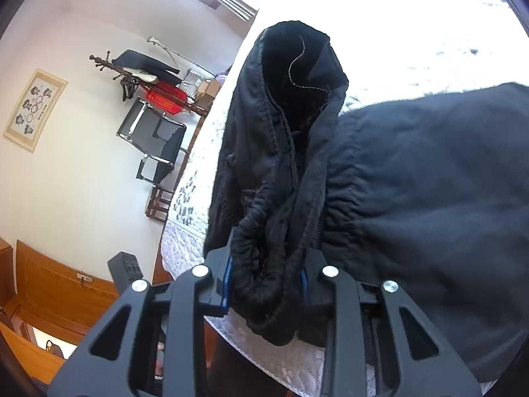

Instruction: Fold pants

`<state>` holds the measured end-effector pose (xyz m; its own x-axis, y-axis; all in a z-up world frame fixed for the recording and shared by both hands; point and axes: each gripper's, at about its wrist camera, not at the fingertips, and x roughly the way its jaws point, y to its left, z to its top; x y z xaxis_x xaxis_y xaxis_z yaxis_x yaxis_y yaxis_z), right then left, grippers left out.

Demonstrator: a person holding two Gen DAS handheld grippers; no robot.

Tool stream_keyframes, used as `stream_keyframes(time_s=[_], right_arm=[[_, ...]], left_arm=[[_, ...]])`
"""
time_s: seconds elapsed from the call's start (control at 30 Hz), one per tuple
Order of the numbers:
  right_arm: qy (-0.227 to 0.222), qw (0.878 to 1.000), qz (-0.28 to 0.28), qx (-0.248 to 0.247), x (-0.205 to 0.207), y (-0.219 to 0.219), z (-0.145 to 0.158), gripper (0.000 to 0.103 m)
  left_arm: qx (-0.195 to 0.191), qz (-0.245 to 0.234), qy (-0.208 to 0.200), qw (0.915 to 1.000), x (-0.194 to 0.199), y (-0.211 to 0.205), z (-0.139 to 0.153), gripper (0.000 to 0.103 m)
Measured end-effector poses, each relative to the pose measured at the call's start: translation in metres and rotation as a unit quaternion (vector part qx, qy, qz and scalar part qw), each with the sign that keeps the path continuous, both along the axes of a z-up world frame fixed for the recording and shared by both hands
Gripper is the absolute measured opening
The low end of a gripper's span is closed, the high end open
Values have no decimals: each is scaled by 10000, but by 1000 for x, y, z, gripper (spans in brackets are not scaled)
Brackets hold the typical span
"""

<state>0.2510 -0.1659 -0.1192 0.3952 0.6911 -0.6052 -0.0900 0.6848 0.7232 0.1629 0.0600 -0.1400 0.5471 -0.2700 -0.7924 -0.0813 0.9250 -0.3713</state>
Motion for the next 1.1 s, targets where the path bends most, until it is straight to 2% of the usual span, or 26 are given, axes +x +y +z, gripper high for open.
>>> stream_keyframes(time_s=[0.43,0.73,0.93,1.1], right_arm=[[-718,9969,213,233,-18,1,81,26],[-1037,9942,18,279,-31,-23,122,26],[-1068,9937,-261,201,-40,-55,125,26],[-950,9941,-505,150,-44,-86,111,26]], left_arm=[[-143,-45,-256,9996,-8,-4,21,99],[-192,-220,-400,9988,-9,-20,36,99],[-105,-507,-439,9977,-9,-41,41,99],[-92,-650,-425,9969,-8,-58,43,99]])
